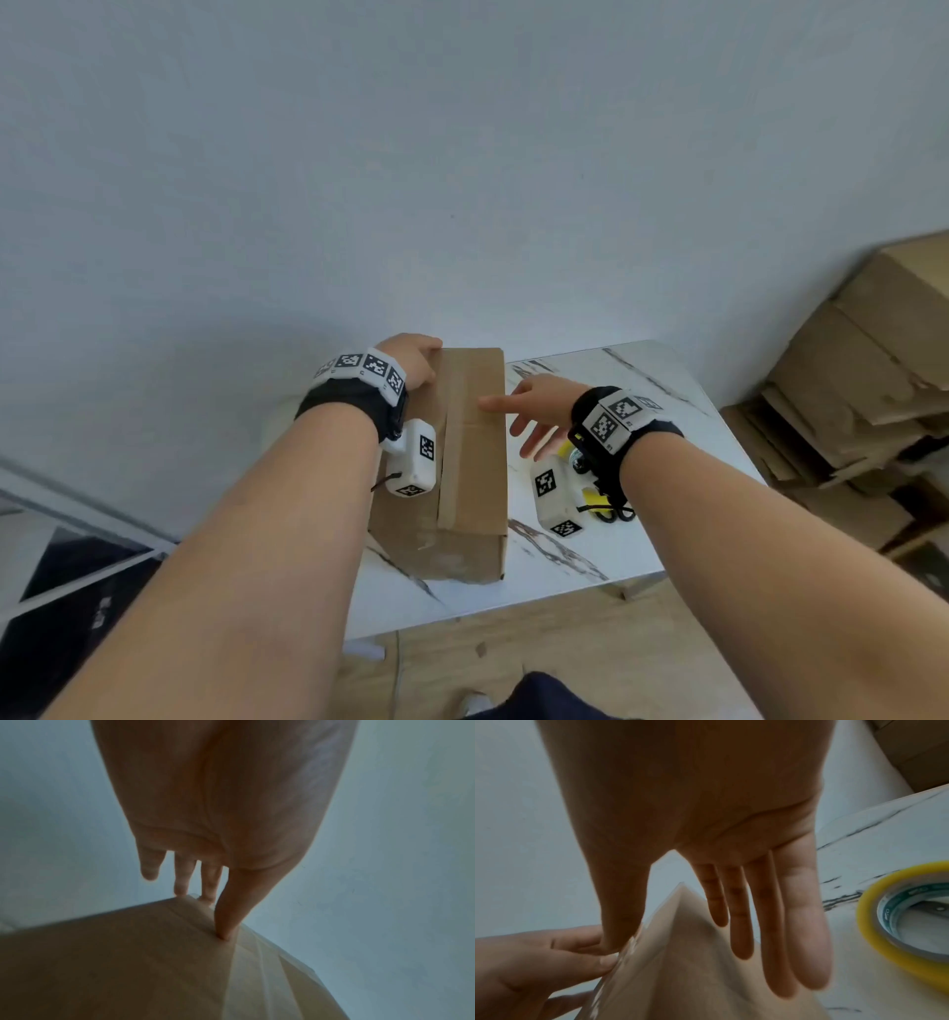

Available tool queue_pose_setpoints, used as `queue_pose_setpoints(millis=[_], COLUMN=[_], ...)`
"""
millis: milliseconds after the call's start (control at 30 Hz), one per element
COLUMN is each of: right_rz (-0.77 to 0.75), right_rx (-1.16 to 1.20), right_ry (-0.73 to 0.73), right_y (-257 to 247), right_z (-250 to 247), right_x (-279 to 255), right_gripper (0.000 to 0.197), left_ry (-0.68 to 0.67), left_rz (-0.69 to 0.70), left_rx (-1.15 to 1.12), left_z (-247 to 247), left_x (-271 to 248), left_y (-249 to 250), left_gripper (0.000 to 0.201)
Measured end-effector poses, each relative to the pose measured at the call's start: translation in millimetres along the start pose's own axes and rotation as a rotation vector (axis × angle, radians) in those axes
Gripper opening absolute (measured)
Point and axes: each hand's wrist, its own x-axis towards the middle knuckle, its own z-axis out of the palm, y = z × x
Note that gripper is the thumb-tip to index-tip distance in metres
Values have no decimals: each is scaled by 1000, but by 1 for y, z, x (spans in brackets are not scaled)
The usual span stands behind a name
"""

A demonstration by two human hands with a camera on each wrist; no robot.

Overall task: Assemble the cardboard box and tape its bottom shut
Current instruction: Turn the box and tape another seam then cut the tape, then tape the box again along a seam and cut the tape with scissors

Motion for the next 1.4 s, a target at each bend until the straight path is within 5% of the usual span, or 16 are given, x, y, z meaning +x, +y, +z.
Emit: queue_pose_setpoints(millis=[233,367,467,633,767,900,1100,1233,1400], right_rz=[-36,-18,0,22,43,-38,-95,-83,-17], right_rx=[-77,-172,-227,28,188,56,37,142,127], right_ry=[-25,141,338,580,582,585,601,598,687], right_y=[-8,-8,-5,0,0,-4,-3,5,33], right_z=[8,3,-3,-3,2,6,6,4,-12], right_x=[1,9,11,16,24,26,34,35,25], right_gripper=[56,59,61,79,66,34,32,53,44], left_ry=[26,103,119,225,306,368,425,573,667], left_rz=[-77,-237,-361,-530,-568,-561,-571,-348,78], left_rx=[85,56,6,-178,-305,-449,-417,-123,-95], left_z=[0,-2,1,10,16,22,25,32,44], left_x=[-10,-9,-5,-4,-2,-3,-12,-15,-21], left_y=[-12,-22,-30,-32,-34,-37,-27,-9,31], left_gripper=[55,21,36,56,56,55,53,39,35])
